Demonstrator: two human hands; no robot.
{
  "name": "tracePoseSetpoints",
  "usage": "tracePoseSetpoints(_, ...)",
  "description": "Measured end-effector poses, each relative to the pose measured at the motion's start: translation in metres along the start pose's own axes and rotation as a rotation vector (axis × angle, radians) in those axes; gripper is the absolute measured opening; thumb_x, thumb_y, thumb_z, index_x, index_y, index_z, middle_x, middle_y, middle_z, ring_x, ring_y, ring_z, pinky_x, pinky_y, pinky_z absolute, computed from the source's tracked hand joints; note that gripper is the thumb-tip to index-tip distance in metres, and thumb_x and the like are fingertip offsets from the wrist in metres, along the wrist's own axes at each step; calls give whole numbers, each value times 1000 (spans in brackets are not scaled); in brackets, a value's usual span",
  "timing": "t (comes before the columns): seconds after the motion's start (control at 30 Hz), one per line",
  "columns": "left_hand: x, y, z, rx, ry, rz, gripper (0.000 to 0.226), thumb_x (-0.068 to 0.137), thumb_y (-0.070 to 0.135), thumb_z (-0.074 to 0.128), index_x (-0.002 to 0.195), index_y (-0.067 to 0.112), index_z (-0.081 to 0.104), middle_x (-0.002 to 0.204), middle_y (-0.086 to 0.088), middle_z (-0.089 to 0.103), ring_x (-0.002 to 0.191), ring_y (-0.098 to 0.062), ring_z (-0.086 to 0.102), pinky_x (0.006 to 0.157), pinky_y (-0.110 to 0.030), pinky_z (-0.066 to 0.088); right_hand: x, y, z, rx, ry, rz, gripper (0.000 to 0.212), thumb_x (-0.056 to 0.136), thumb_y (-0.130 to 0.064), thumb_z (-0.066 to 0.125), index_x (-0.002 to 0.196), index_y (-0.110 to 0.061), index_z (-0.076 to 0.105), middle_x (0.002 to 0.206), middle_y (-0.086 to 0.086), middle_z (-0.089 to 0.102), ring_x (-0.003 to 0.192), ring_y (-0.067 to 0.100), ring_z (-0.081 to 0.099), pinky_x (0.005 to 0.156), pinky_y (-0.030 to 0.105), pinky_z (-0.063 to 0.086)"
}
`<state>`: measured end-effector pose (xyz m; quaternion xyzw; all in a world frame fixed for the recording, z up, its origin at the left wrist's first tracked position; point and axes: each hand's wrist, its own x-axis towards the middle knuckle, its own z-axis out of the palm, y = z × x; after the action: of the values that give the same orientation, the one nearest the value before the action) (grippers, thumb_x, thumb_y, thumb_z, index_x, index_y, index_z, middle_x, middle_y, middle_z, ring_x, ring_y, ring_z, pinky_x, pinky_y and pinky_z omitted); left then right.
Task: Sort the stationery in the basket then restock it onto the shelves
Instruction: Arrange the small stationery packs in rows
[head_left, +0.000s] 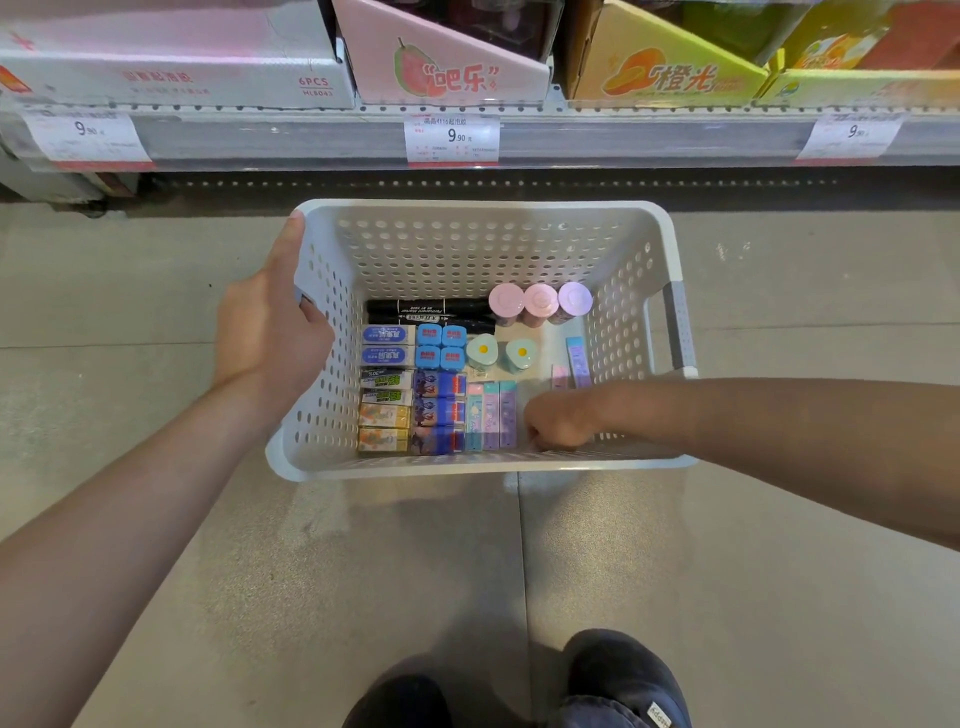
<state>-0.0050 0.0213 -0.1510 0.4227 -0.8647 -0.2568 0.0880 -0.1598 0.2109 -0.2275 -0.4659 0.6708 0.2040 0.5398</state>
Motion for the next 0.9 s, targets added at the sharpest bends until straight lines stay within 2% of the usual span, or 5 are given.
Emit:
tracePoseSetpoints(0.17, 0, -1, 0, 4, 0, 8, 69, 91, 0, 40, 152, 23, 19, 64, -6, 44, 62, -26, 46, 57, -35, 36, -3, 0, -1, 1, -17, 8, 27, 100, -12, 38, 103, 3, 61, 94, 12, 56, 86, 22, 53, 95, 37, 46)
tracePoseSetpoints(0.3, 1, -1, 0, 2, -6, 7, 69, 91, -1, 40, 152, 23, 19, 62, -6, 43, 60, -25, 44, 56, -35, 35, -9, 0, -7, 154, 75, 15, 27, 97, -13, 46, 114, 1, 61, 117, 14, 63, 106, 26, 61, 96, 36, 48)
tracePoseSetpoints(0.5, 0, -2, 0, -8, -1, 13, 70, 91, -1, 41, 152, 23, 19, 64, -8, 46, 58, -24, 45, 54, -33, 36, -26, -1, -34, 960, 107, -118, 11, 95, -9, 53, 98, -7, 63, 66, 0, 47, 55, 6, 41, 46, 11, 41)
tracePoseSetpoints(0.77, 0, -1, 0, 6, 8, 8, 69, 91, -2, 41, 152, 21, 20, 62, -4, 43, 55, -17, 41, 46, -30, 29, -34, -1, -35, 1147, 278, -25, 12, 92, -11, 59, 80, -11, 57, 65, 1, 49, 54, 5, 45, 48, 12, 43)
tracePoseSetpoints(0.9, 0, 0, 0, 3, 7, 10, 69, 90, -3, 41, 152, 21, 21, 61, -2, 42, 54, -15, 40, 44, -28, 28, -27, -1, -27, 1422, 336, 112, 10, 93, 2, 50, 103, 2, 52, 75, 12, 54, 52, 8, 60, 52, 16, 54)
